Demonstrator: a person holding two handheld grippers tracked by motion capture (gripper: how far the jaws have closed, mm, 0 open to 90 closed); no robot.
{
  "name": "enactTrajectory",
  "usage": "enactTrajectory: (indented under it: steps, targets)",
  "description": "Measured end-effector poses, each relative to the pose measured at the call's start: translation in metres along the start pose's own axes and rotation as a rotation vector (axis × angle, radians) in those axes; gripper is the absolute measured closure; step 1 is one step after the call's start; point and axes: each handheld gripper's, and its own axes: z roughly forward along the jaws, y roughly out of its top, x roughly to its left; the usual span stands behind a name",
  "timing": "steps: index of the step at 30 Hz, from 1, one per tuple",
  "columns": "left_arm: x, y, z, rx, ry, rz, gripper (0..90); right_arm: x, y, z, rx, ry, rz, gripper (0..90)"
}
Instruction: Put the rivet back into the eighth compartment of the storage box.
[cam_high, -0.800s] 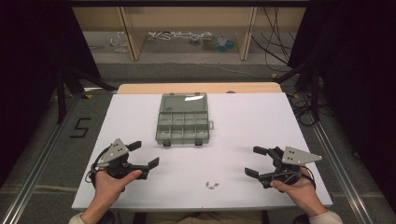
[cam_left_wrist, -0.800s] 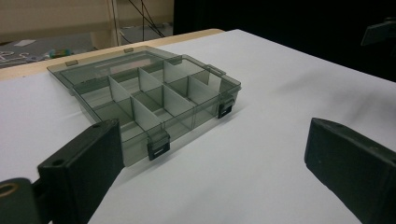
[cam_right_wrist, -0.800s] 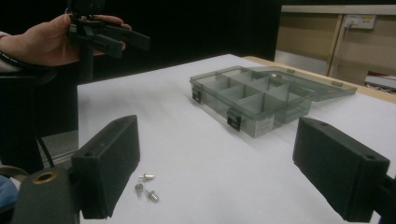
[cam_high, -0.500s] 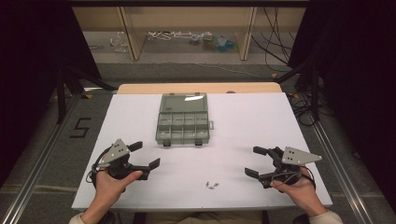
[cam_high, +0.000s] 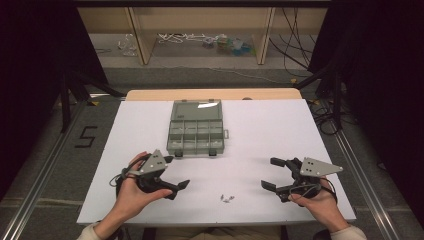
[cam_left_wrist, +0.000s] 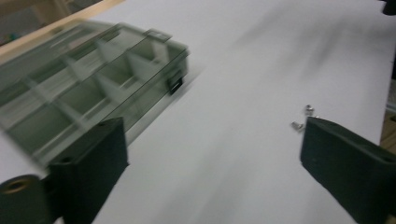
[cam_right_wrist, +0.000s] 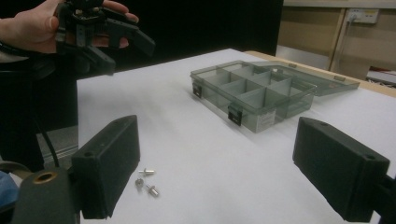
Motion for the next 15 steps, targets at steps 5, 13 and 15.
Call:
enactTrajectory:
  steps: [5,13,15]
  targets:
    - [-0.010,0.021,0.030,0.105,-0.075,0.122,15.5,0.001,0.000,0.001,-0.012,-0.002,0.000,15.8]
    - [-0.022,0.035,0.076,0.324,-0.198,0.247,17.0,0.000,0.000,0.001,0.002,0.024,-0.002,15.8]
    - [-0.025,0.034,0.085,0.347,-0.213,0.256,19.0,0.000,0.000,0.000,0.014,0.010,-0.009,15.8]
